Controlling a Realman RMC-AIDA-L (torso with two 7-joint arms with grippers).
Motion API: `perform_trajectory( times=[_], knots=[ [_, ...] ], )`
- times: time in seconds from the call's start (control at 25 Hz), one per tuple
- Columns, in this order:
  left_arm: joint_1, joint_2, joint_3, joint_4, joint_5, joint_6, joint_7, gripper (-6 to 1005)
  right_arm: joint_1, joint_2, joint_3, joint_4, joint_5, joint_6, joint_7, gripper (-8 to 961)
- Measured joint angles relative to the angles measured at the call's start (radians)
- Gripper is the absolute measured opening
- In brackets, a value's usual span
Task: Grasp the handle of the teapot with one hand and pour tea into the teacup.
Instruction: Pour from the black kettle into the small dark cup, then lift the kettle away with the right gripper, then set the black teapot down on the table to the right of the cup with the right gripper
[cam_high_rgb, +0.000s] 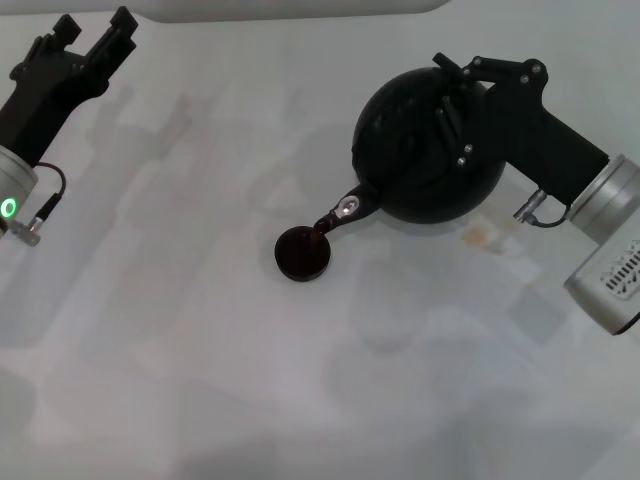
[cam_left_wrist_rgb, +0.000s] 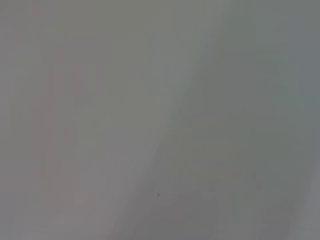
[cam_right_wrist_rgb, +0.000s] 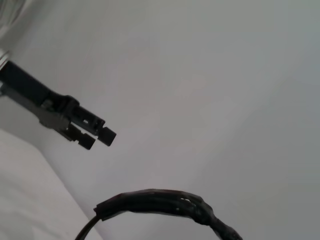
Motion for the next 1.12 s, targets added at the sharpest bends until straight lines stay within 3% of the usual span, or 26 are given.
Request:
perform_trajectory(
  times=[0.28,0.76,1.12],
  knots=[
    [0.004,0.000,0.000,0.000,0.000,0.000,0.000,887,0.000,-0.001,-0.003,0.002,0.000,-0.002,0.200,117],
    [-0.001,0.000,0.002,-0.004,0.000,0.000,0.000,887,-0.001,-0.008,0.038,0.055,0.086,-0.008,0.822,116],
    [-0.011,0.000,0.006,-0.015,0.000,0.001,0.000,887,-0.040,-0.009,0.054,0.161,0.095,-0.077,0.848,117]
  ],
)
